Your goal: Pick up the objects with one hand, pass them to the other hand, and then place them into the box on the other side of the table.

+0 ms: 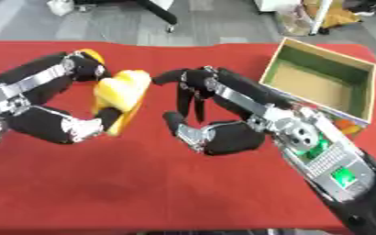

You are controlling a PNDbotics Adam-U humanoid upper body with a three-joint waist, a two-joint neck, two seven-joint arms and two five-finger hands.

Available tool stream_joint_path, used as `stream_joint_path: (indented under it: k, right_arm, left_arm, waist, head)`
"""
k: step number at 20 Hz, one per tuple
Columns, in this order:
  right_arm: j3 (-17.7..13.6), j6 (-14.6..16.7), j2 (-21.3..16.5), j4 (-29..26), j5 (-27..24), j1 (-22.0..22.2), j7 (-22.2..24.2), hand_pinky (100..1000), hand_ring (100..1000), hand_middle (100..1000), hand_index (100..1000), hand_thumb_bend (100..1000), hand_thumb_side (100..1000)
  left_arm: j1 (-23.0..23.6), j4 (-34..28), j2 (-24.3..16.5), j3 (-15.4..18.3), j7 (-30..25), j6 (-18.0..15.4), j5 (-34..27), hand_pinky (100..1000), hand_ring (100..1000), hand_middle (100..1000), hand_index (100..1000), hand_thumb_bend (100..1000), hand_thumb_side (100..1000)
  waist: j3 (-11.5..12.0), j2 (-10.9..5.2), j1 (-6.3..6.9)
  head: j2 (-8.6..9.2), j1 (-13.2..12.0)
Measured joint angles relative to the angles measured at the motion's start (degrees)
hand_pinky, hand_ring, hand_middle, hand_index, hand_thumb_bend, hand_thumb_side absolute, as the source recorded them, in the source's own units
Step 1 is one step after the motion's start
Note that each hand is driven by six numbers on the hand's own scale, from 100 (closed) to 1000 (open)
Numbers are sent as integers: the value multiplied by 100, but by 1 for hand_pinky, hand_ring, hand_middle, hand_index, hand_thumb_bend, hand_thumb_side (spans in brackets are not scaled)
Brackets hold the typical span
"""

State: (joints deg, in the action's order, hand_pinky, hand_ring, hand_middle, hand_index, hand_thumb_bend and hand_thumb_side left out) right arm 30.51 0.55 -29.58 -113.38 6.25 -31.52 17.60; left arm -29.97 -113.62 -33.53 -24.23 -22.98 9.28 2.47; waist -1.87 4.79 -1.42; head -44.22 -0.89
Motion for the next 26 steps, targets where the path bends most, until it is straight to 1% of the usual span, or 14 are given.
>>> stream_joint_path:
  k: [4,7,10,14,21,26]
  right_arm:
    - [22,26,2,0,0,-72,93,384,542,432,903,100,543]
    - [24,62,2,0,8,-111,176,389,543,434,910,100,505]
    - [25,104,3,0,77,-132,277,392,543,435,913,100,494]
    - [23,164,9,0,252,-176,404,399,543,437,915,100,498]
    - [21,189,55,0,640,-177,526,404,541,437,918,100,502]
    - [-15,200,60,0,900,-171,455,403,537,436,915,100,460]
  left_arm:
    - [-46,0,-37,-37,6,12,36,770,459,345,460,100,295]
    - [-88,0,-38,-73,-38,27,37,772,459,347,461,100,300]
    - [-99,0,-38,-106,-100,43,25,774,460,347,461,100,307]
    - [-138,0,-38,-163,-230,47,-49,779,461,345,459,100,321]
    - [-131,0,-53,-214,-717,6,-287,783,458,343,457,100,339]
    - [-31,0,-131,-214,-921,41,-337,785,461,348,462,100,346]
  waist:
    - [-13,0,0]
    - [-18,0,0]
    - [-24,0,0]
    - [-44,0,0]
    - [-56,0,0]
    - [-71,0,0]
  head:
    - [0,-1]
    - [0,-3]
    - [0,-6]
    - [0,-10]
    - [0,-25]
    - [0,-27]
